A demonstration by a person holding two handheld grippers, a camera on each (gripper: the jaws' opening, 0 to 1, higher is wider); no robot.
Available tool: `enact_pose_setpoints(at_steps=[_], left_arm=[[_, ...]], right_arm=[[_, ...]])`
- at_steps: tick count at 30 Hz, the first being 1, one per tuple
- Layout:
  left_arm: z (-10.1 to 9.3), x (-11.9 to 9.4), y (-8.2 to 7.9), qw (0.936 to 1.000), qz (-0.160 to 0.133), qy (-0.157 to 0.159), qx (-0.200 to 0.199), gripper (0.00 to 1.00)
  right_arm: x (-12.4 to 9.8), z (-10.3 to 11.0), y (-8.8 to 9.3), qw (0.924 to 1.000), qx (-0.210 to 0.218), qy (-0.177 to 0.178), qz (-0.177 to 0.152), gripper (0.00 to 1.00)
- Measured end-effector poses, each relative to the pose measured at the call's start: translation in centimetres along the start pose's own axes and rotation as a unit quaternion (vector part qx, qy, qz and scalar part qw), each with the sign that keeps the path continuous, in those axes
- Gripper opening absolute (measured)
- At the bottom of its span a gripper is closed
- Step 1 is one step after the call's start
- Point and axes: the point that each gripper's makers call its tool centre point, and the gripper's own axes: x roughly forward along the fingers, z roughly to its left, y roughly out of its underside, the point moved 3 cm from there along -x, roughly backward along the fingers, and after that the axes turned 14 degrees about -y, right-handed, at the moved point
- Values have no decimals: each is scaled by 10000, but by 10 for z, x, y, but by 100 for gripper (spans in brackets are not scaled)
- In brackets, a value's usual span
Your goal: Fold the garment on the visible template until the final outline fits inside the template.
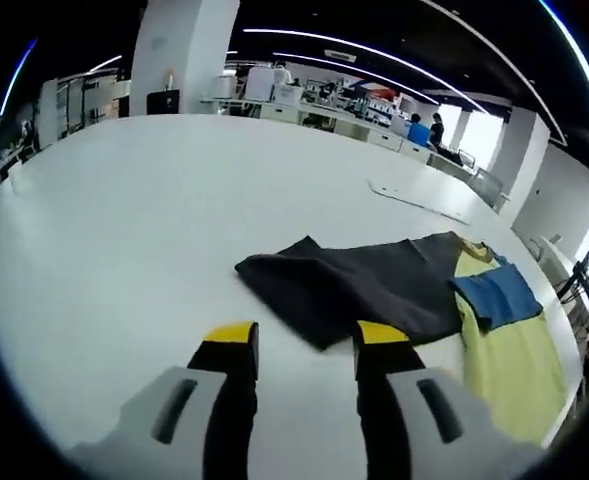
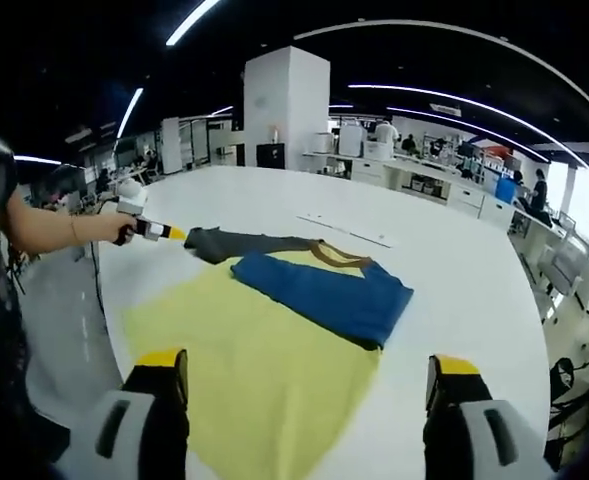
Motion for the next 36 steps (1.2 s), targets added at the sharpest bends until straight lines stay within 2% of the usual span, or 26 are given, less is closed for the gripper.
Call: enact_pose_setpoints(at_steps=[4, 7, 13, 16, 19, 26, 29, 34, 36], left_arm=[[-3, 9, 5, 9999, 54, -151, 22, 29], [-8, 13, 8, 9998, 102, -151, 30, 21], [-10, 18, 6, 9996, 85, -246, 51, 9], [-3, 17, 7, 9970, 245, -381, 627, 1], [-2, 17, 3, 9974, 271, -334, 570, 0], [21, 15, -3, 9959, 303, -472, 708, 0], [31, 16, -5, 9948, 325, -525, 805, 0], [35, 16, -1, 9948, 499, -463, 755, 0], [35, 14, 2, 9952, 605, -454, 621, 0]], right_arm=[[-2, -5, -2, 9999, 37, 148, -19, 100], [-2, -9, -1, 9997, 67, 234, 6, 100], [-2, -6, 2, 9998, 126, 166, 41, 100], [-2, -4, 4, 9998, 143, 141, 64, 100], [-2, -2, 5, 9998, 143, 116, 106, 100], [-4, -3, 1, 9997, 199, 132, -30, 100], [-4, -2, 2, 9997, 196, 117, 20, 100], [-1, -1, 5, 9997, 202, 100, 92, 100], [-1, -2, 6, 9997, 220, 95, 88, 100]])
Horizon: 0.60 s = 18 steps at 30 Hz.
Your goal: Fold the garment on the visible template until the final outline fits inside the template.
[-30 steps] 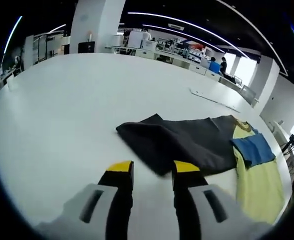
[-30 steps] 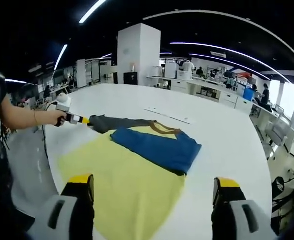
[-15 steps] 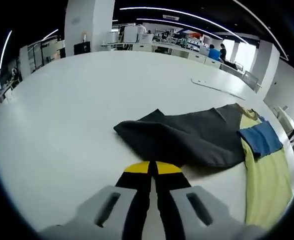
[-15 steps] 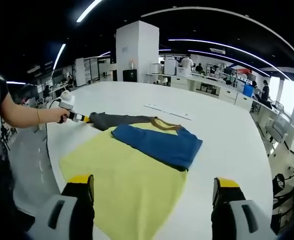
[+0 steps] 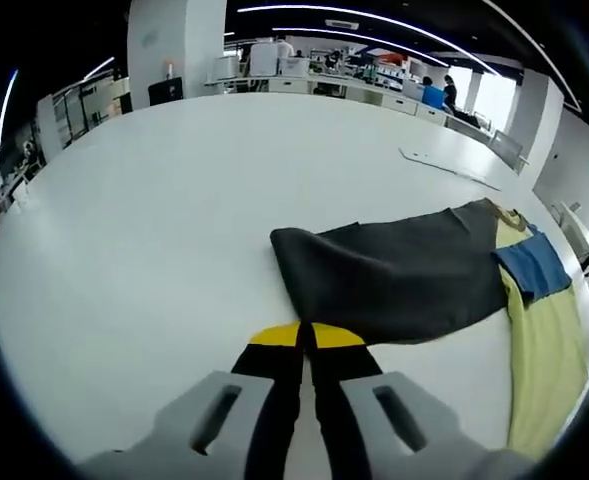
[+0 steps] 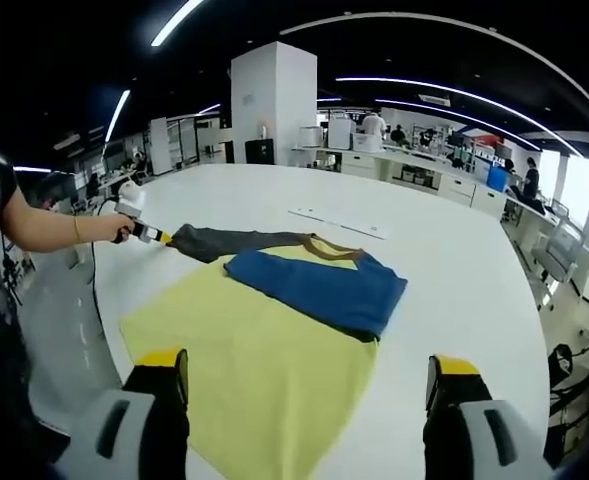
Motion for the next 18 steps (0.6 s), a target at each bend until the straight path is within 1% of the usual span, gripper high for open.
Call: enact_pose_setpoints(at_steps=[5, 7, 10, 11, 12, 13, 15, 16, 18], left_arm=[[2, -2, 1, 9996, 96, -27, -258, 1], [0, -3, 3, 9995, 147, 1, -293, 0], [2, -6, 4, 9994, 206, -36, -259, 0], [2, -7, 2, 9997, 152, -25, -195, 0], [3, -8, -1, 10000, 20, -20, -68, 1], [4, -9, -2, 10000, 4, -54, -29, 3], [5, -10, 2, 9999, 94, -43, -21, 13], [3, -10, 4, 9999, 104, 52, -63, 16], [1, -9, 8, 9996, 130, 166, -162, 18]], right_arm=[[1, 2, 2, 10000, 31, -3, 29, 100], [0, 2, 3, 10000, 42, 6, 34, 100], [-1, -1, 6, 10000, 84, 29, 30, 100], [-1, -1, 6, 9999, 84, 35, 46, 100], [-1, -1, 7, 9999, 71, 49, 68, 100], [-2, -1, 7, 9999, 62, 52, 76, 100], [-2, -1, 8, 9999, 77, 49, 72, 100], [-2, -2, 9, 9999, 95, 48, 58, 100], [-1, -2, 9, 9999, 117, 49, 58, 100]])
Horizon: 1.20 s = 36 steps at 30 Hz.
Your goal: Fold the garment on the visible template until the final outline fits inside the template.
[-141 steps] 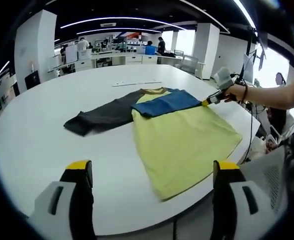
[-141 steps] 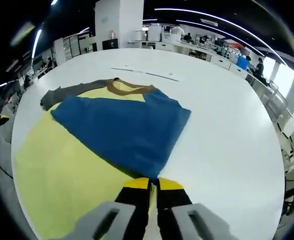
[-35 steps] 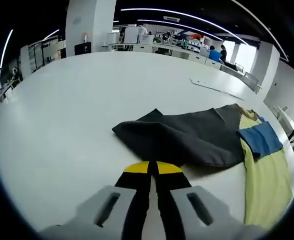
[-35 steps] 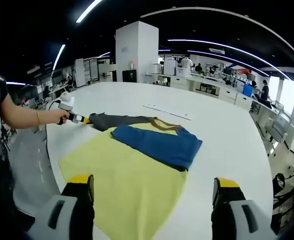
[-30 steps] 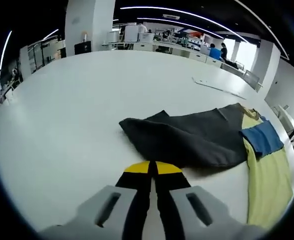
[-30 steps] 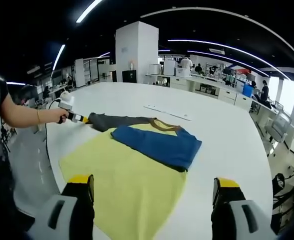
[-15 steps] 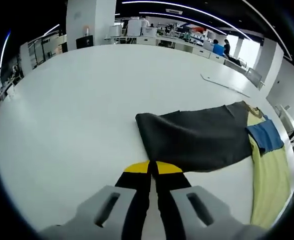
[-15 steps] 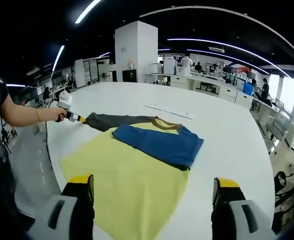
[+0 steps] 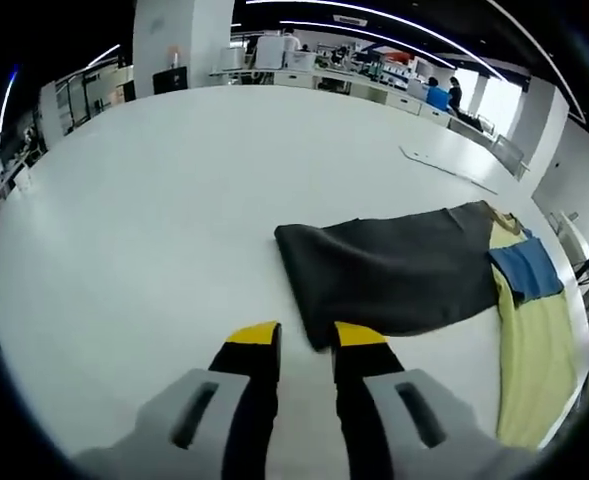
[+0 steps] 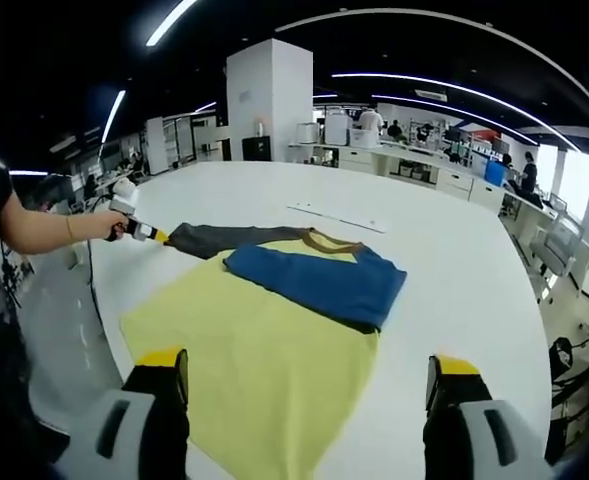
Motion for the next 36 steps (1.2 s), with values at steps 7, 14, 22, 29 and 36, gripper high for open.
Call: enact_pose_setpoints(at_steps=[7, 14, 22, 29, 36], left_arm=[[-7, 0, 2, 10000, 45, 58, 3, 10], [-5, -4, -6, 9999, 80, 118, 65, 1], [-3, -4, -3, 9996, 179, 141, 181, 7], [-4, 3, -9, 9999, 145, 49, -45, 14], [-5, 4, -7, 9995, 304, -54, -100, 0]], right_arm=[[3, 0, 1, 10000, 6, -21, 38, 100], [2, 1, 1, 10000, -10, 12, 65, 100], [1, 3, 2, 10000, -37, 13, 84, 100], [0, 8, -5, 9999, -124, -33, -9, 100], [-2, 8, -6, 9999, -116, -4, -25, 100]])
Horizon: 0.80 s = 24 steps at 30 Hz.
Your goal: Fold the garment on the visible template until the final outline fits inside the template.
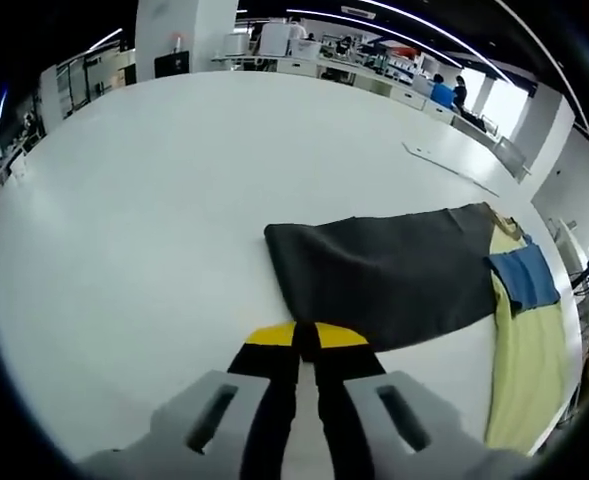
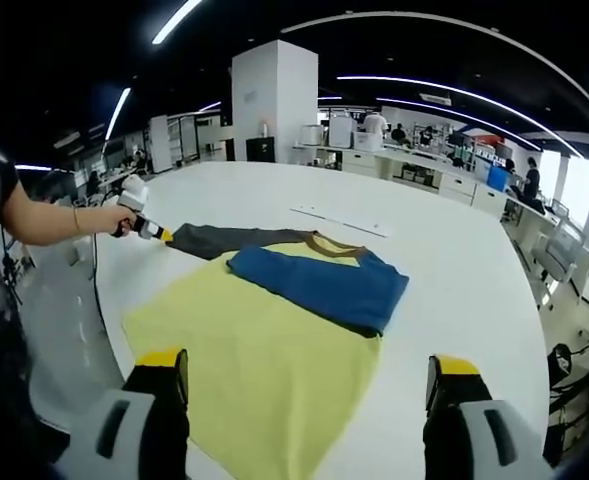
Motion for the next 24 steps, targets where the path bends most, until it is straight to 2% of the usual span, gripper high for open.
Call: enact_pose_setpoints(at_steps=[4, 9, 19, 24], left_arm=[[-5, -6, -8, 9999, -125, 75, -78, 0], [-18, -17, -19, 9994, -291, 195, 66, 0], [-56, -35, -45, 9962, -640, 566, 182, 0], [-79, -40, -57, 9936, -753, 757, 381, 0]], right_arm=[[-1, 1, 2, 10000, 41, 28, 31, 100], [1, 5, 1, 10000, 41, -24, -4, 100], [2, 7, -3, 9999, -24, -90, -47, 100], [4, 7, -6, 9998, -62, -137, -109, 100]])
